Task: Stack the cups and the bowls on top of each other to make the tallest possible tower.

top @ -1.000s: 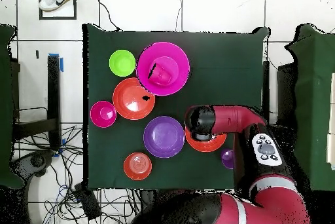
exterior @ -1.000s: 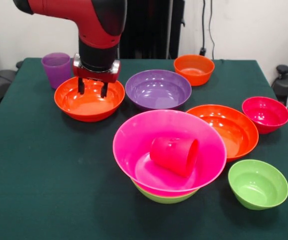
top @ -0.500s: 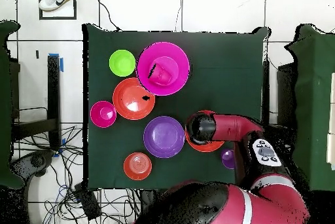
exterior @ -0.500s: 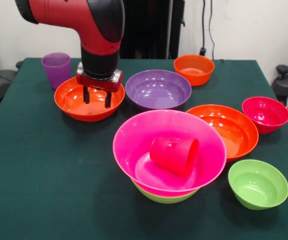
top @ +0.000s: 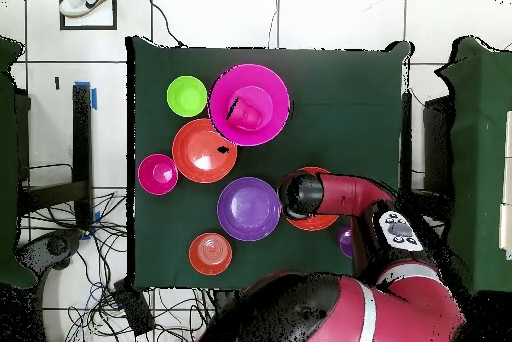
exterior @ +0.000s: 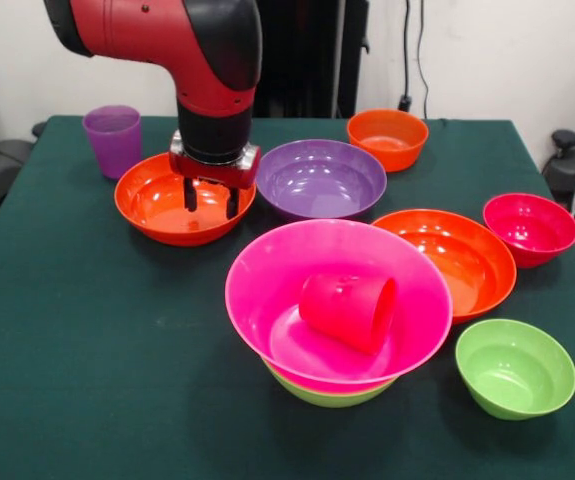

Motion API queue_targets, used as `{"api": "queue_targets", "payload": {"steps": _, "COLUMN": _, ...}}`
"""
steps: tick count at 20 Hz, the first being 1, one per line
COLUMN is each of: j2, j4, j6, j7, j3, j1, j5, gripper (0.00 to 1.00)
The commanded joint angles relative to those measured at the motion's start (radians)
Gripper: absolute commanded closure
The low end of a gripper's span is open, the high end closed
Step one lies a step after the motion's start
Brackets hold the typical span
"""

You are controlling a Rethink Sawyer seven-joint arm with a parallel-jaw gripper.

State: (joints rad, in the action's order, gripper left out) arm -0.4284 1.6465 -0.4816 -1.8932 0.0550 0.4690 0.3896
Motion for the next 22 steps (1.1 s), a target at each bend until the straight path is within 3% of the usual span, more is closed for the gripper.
{"api": "queue_targets", "payload": {"steps": 1, "j2": -0.023, "j4": 0.020, "j6": -0.050, "j7": -0.119, "j3": 0.059, "j1": -0.056, "j5": -0.074, "gripper": 0.00}}
{"api": "queue_targets", "payload": {"steps": 16, "j2": -0.092, "j4": -0.008, "j6": -0.182, "j7": -0.073, "j3": 0.040, "j1": -0.095, "j5": -0.128, "gripper": 0.00}}
{"api": "queue_targets", "payload": {"steps": 22, "j2": -0.100, "j4": -0.008, "j6": -0.189, "j7": -0.066, "j3": 0.046, "j1": -0.096, "j5": -0.136, "gripper": 0.00}}
